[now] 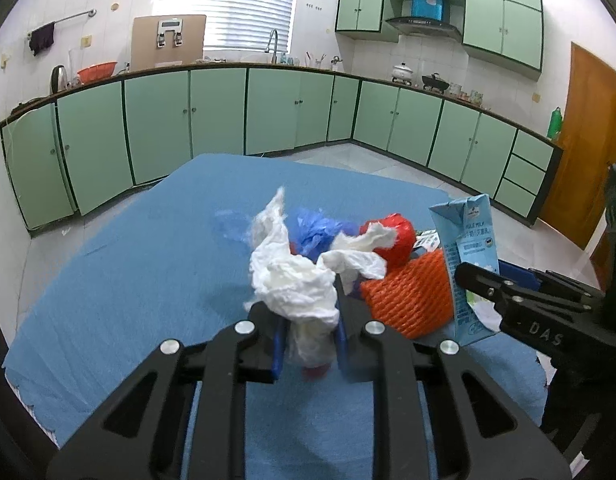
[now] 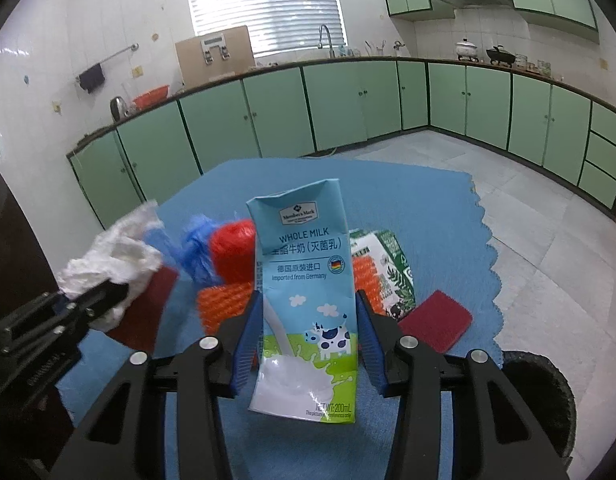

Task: Collect trash
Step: 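Carry the white bag and milk carton over the black bin with both tools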

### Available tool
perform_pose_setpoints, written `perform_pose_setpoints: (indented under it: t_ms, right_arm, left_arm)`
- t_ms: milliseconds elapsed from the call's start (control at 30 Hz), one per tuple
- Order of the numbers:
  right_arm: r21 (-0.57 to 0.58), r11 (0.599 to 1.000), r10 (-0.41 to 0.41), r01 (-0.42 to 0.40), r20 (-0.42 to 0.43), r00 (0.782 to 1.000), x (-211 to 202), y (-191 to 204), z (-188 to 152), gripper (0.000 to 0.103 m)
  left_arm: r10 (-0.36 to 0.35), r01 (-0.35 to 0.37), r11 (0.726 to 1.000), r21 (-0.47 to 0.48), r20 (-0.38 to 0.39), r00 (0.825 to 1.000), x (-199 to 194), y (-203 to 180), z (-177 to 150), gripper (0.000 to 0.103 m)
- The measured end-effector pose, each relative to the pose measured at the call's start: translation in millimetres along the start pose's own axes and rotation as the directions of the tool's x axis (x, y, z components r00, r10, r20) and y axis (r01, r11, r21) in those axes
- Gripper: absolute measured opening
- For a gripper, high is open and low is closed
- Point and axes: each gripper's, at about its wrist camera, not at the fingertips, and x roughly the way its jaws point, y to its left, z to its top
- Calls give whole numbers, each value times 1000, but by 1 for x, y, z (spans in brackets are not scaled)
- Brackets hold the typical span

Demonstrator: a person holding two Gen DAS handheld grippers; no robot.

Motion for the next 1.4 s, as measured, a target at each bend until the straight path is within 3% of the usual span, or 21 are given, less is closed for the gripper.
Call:
perform_pose_setpoints:
  t_ms: [400, 633, 800, 1400]
  right_arm:
    - [9, 1000, 15, -15, 21, 1000, -20, -2, -1, 45]
    - [8, 1000, 15, -16, 64, 998, -39, -3, 4, 45]
    - [10, 1000, -12, 12, 76, 997, -55, -12, 3, 45]
    - [139, 981, -147, 135, 82, 986, -117, -83, -23, 45]
  left_arm:
    - [-17, 17, 1000, -13, 3, 1000, -8, 0, -3, 13]
    - [-30, 27, 999, 40, 78, 996, -28, -18, 6, 13]
    - [-93, 87, 994, 69, 92, 991, -37, -42, 6, 13]
    - [-266, 261, 952, 163, 15, 964, -30, -117, -17, 13]
